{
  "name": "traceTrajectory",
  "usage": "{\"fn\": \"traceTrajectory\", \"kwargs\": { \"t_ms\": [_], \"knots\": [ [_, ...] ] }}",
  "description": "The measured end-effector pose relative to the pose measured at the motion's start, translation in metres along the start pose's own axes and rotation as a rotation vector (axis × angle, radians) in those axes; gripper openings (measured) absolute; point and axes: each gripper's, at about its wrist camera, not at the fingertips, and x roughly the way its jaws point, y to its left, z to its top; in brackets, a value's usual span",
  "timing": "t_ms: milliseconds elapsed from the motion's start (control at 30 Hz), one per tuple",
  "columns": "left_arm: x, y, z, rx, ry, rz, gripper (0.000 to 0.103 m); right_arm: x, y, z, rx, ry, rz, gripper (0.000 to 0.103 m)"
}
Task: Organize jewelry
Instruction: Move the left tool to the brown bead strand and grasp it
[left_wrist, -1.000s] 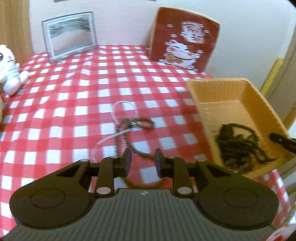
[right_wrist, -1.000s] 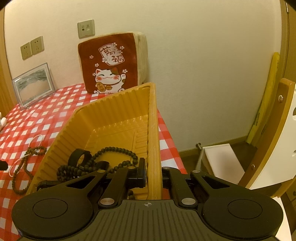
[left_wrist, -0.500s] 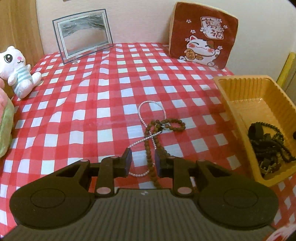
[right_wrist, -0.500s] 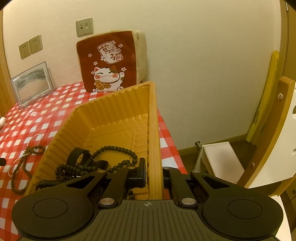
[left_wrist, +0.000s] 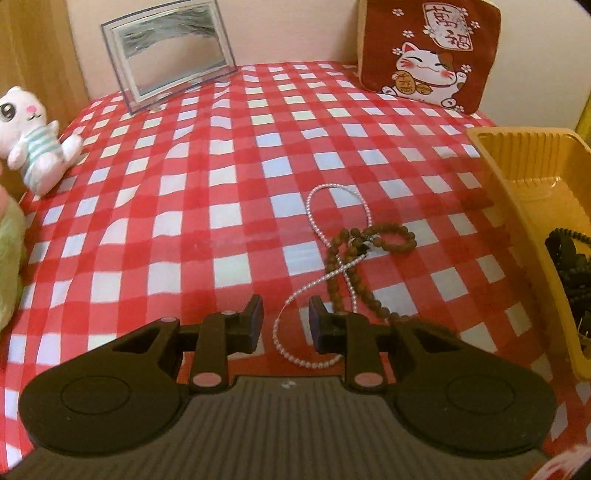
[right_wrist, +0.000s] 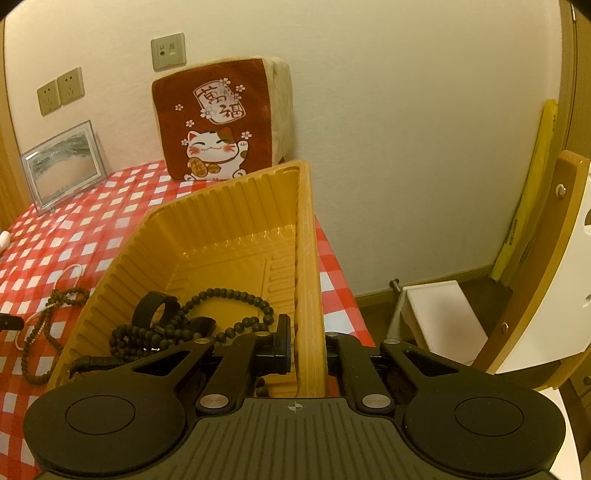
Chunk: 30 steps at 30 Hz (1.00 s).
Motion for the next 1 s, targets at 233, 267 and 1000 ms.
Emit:
{"fn": "traceTrajectory", "kwargs": {
  "t_ms": [233, 267, 1000],
  "knots": [
    [0.001, -0.018, 0.017, 0.059, -0.041, -0.087, 0.022, 0.001, 0.0, -0.001, 0.0, 0.005, -0.004, 0.006],
    [0.003, -0.024, 0.019, 0.084, -0.042, -0.094, 0.022, 0.001, 0.0, -0.001, 0.0, 0.005, -0.004, 0.006],
    [0.051, -0.047, 0.038, 0.418, -0.022, -0.131, 0.017, 0.001, 0.0, -0.001, 0.001, 0.022, -0.015, 0.006]
  ]
}}
